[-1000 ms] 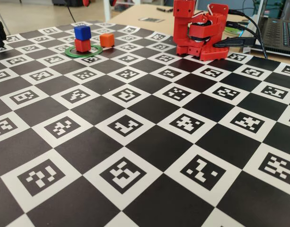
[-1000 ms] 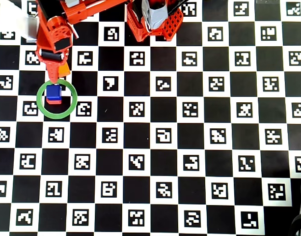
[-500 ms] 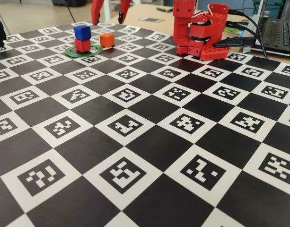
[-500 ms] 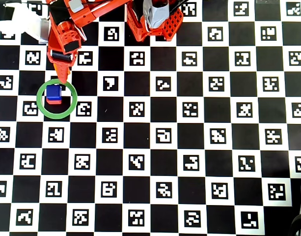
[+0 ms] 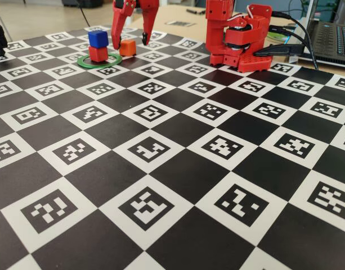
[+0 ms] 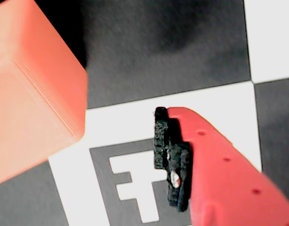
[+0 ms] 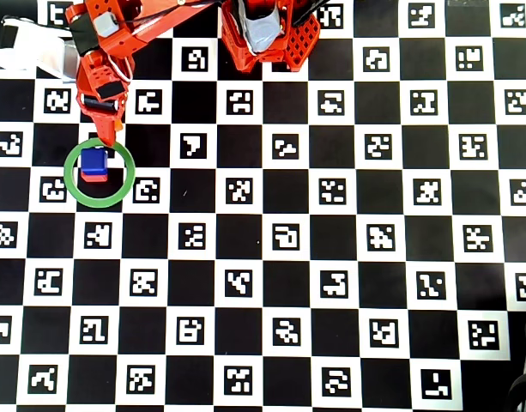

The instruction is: Grab the red cube then put it in the green circle then put the blue cube on top and finally the orange cube on top

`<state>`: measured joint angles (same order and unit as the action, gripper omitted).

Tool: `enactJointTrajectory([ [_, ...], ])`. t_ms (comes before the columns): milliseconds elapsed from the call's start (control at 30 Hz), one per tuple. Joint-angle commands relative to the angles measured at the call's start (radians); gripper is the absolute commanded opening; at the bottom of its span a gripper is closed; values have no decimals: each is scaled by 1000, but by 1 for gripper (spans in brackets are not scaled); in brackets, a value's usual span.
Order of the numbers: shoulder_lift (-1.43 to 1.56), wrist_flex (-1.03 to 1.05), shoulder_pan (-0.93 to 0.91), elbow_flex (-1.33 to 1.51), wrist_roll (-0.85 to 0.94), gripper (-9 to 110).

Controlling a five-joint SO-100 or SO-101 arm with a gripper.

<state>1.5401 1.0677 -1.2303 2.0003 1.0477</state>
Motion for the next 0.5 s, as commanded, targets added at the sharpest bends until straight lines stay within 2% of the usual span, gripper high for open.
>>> enactJointTrajectory([
  [0,14,-21,-12,-38,6,39],
  [467,-6,-58,-14,-41,86,39],
])
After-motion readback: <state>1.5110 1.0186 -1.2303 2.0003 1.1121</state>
